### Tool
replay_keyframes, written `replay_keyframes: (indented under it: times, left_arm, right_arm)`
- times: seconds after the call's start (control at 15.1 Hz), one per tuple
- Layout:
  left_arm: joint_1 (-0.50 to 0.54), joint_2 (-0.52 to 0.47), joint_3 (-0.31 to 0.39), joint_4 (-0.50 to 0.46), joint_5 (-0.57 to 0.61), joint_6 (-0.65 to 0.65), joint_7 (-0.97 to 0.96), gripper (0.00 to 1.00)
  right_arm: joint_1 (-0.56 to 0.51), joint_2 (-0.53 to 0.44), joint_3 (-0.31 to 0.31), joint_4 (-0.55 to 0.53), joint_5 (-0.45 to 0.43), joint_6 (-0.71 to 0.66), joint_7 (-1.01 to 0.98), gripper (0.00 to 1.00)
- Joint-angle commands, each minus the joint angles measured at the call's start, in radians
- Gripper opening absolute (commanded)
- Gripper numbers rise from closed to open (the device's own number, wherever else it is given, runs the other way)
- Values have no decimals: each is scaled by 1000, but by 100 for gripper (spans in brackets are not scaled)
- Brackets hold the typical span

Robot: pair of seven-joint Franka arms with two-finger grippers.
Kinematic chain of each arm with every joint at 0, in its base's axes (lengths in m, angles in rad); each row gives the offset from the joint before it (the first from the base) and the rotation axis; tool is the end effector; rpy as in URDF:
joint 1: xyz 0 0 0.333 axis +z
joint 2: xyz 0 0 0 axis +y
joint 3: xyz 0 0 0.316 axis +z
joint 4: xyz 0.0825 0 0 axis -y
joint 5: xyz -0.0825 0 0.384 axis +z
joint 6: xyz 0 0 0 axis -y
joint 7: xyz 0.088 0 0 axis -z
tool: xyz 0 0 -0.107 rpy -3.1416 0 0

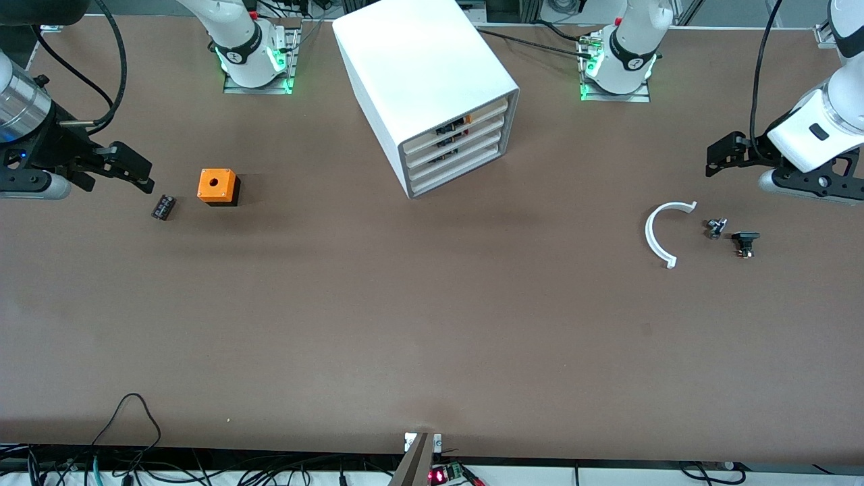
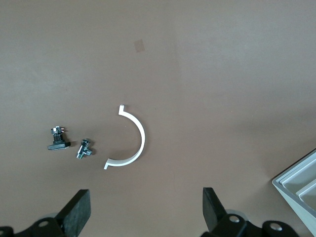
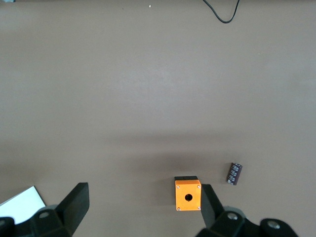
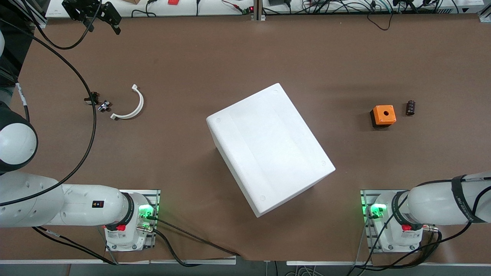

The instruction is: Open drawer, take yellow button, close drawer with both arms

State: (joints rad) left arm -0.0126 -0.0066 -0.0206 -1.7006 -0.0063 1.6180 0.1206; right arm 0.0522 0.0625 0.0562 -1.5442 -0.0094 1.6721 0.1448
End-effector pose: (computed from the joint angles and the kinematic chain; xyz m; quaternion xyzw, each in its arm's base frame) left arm 0.5509 -0.0190 0.5709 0.9963 -0.0765 -0.0378 0.0047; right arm 0.5804 0.0612 0.6109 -0.9993 0.0180 -0.0329 0.0012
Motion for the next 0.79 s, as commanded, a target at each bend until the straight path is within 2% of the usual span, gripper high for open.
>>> replay_keyframes:
  times: [0.0, 0.46, 0.6, 0.73]
  left_arm:
    - [0, 2, -4, 18, 5, -13, -9, 100]
    - [0, 2, -4, 18, 5, -15, -3, 100]
    - [0, 5, -4, 18, 2, -16, -3, 100]
    - [-10, 11, -5, 19, -3, -62, 2, 100]
  right_arm:
    - [-5, 10, 7, 21, -12, -3, -1, 100]
    - [0, 16, 7, 21, -14, -3, -2, 100]
    - [3, 17, 10, 16, -44, -3, 15, 100]
    - [2, 17, 10, 3, -54, 0, 25, 100]
